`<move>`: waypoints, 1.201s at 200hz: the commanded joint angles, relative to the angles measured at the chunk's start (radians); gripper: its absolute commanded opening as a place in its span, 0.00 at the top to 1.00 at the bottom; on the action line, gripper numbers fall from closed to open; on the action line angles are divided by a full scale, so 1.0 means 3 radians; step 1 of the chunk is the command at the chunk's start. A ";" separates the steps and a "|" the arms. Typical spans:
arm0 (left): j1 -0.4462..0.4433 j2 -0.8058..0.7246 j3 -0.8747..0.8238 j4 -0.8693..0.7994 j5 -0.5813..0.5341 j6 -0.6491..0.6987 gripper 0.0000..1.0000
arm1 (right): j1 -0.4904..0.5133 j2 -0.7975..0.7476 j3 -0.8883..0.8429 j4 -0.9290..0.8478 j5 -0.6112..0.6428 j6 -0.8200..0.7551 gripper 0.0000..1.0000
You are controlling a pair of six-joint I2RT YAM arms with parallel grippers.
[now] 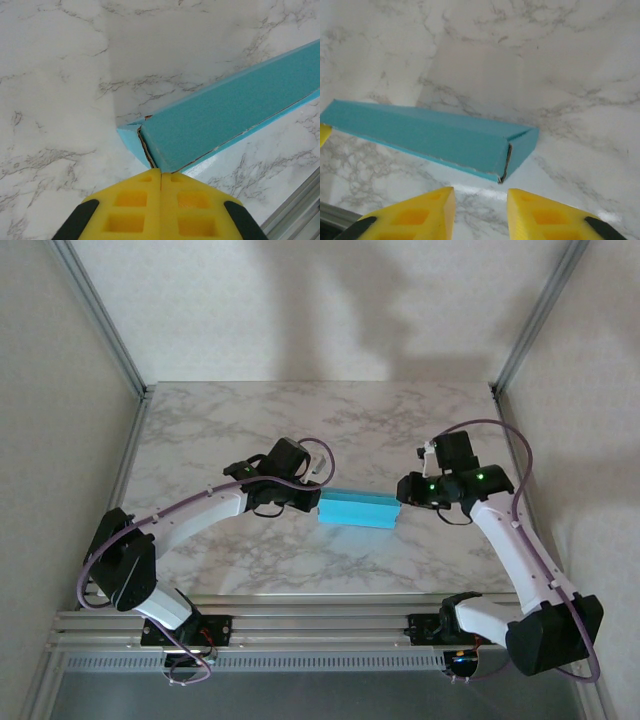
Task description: Fold the paper box
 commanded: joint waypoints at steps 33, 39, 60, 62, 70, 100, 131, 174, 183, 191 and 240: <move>0.0007 0.0080 0.0045 -0.0198 -0.0079 0.0005 1.00 | -0.0005 0.0138 -0.0108 0.0380 0.0093 0.0153 0.78; 0.0007 0.0079 0.0045 -0.0198 -0.0075 0.0006 1.00 | -0.0002 0.0156 -0.0114 0.0371 0.0119 0.0143 0.80; 0.0007 0.0074 0.0040 -0.0188 -0.0068 -0.0009 1.00 | 0.0024 0.0161 -0.0191 0.0358 0.0177 0.0133 0.88; 0.0007 0.0075 0.0043 -0.0188 -0.0068 -0.0010 1.00 | 0.0028 0.0160 -0.0198 0.0357 0.0176 0.0131 0.88; 0.0007 0.0071 0.0044 -0.0188 -0.0063 -0.0010 1.00 | 0.0039 0.0153 -0.0230 0.0357 0.0180 0.0128 0.90; 0.0007 0.0055 0.0052 -0.0188 -0.0069 -0.0022 1.00 | 0.0070 0.0135 -0.0312 0.0344 0.0206 0.0120 0.96; 0.0008 0.0003 0.0054 -0.0178 -0.0057 -0.0058 0.93 | 0.0125 0.0137 -0.0361 0.0322 0.0280 0.0111 0.98; 0.0048 -0.0199 0.0049 -0.0208 0.0029 -0.0097 0.86 | 0.0226 0.0118 -0.0446 0.0307 0.0507 0.0110 0.98; 0.0053 -0.0211 0.0044 -0.0208 0.0063 -0.0099 0.87 | 0.0229 0.0087 -0.0453 0.0316 0.0530 0.0116 0.96; 0.0058 -0.0217 0.0044 -0.0202 0.0083 -0.0101 0.87 | 0.0231 0.0052 -0.0437 0.0321 0.0545 0.0120 0.95; 0.0133 -0.0331 0.0068 -0.0136 0.0313 -0.0115 0.82 | 0.0229 -0.0078 -0.0200 0.0263 0.0348 0.0020 0.94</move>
